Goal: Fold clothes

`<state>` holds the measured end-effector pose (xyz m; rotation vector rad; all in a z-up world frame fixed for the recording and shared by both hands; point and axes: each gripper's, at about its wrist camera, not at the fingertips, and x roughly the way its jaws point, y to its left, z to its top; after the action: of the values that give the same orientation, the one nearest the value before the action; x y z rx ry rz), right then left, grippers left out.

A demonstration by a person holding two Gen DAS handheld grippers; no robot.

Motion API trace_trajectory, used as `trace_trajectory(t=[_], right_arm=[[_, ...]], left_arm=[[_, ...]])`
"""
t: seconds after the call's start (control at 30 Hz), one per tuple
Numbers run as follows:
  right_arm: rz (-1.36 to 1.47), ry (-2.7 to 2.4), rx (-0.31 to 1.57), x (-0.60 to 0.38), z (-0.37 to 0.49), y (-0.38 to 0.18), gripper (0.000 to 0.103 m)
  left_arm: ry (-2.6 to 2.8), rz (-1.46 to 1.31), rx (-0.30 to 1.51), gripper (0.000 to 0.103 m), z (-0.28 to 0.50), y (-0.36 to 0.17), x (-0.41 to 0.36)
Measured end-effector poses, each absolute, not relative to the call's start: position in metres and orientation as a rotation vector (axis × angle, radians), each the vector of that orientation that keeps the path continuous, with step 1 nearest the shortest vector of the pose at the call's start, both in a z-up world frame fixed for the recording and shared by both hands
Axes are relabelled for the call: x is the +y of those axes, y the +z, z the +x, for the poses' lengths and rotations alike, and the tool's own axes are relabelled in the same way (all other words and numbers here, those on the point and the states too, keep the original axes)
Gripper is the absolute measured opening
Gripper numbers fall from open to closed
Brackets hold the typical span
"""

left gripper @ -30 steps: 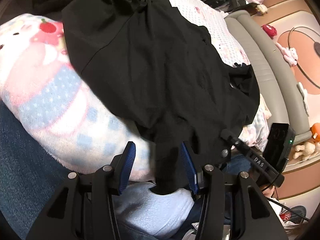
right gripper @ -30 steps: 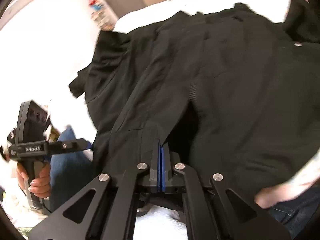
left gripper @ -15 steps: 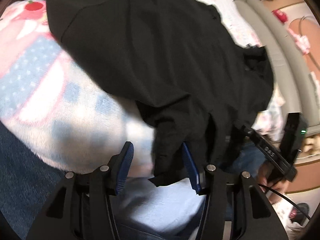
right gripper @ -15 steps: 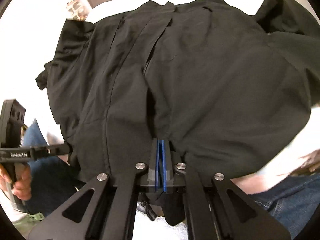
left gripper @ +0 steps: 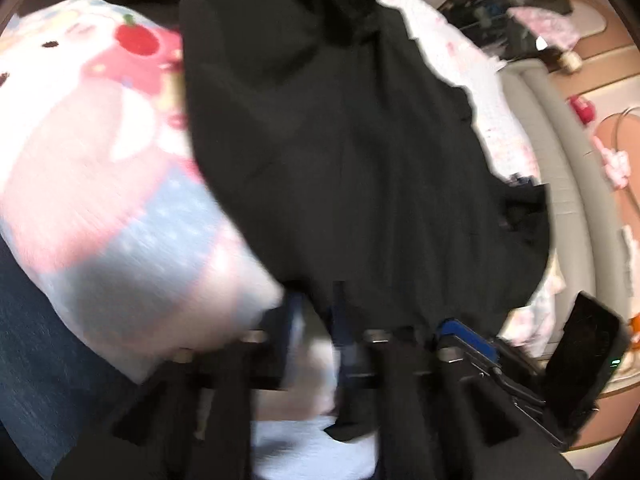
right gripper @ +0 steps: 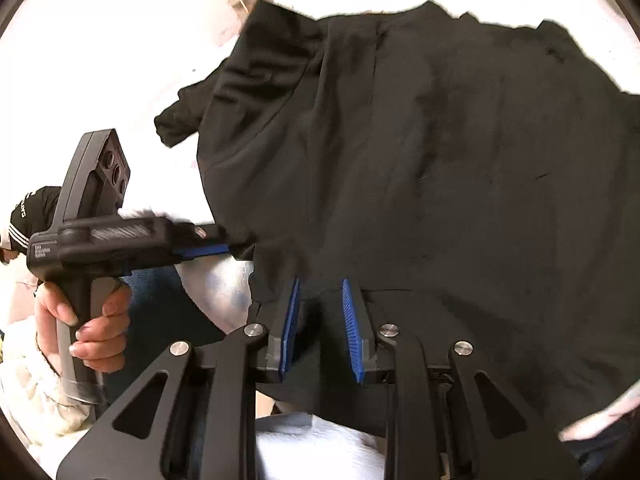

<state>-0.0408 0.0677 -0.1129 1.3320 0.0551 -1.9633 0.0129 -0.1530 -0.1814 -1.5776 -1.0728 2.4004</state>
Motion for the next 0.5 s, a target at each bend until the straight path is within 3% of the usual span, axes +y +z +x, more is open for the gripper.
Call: trace_trajectory(t=[0.2, 0.3, 0.37, 0.5], right_arm=[[1.351, -1.949, 0.091, 0.057, -0.042, -0.122, 0.022], [1.378, -1.945, 0.098, 0.057, -0.042, -0.128, 0.014], [1.395, -1.942, 0.102, 0.057, -0.041, -0.133, 0.013], [1.423, -1.934, 0.113, 0.056, -0.040, -0.141, 0.016]], left_arm=[[2.595, -1.509, -0.862, 0.003, 0.012, -0.145, -0.168], [2.705, -1.553, -0.724, 0.002, -0.004, -0.143, -0.181], [2.694, -1.605, -0.768, 0.002, -0.006, -0.148, -0.199], [2.625, -1.454, -0.886, 0.003, 0.009, -0.134, -0.206]])
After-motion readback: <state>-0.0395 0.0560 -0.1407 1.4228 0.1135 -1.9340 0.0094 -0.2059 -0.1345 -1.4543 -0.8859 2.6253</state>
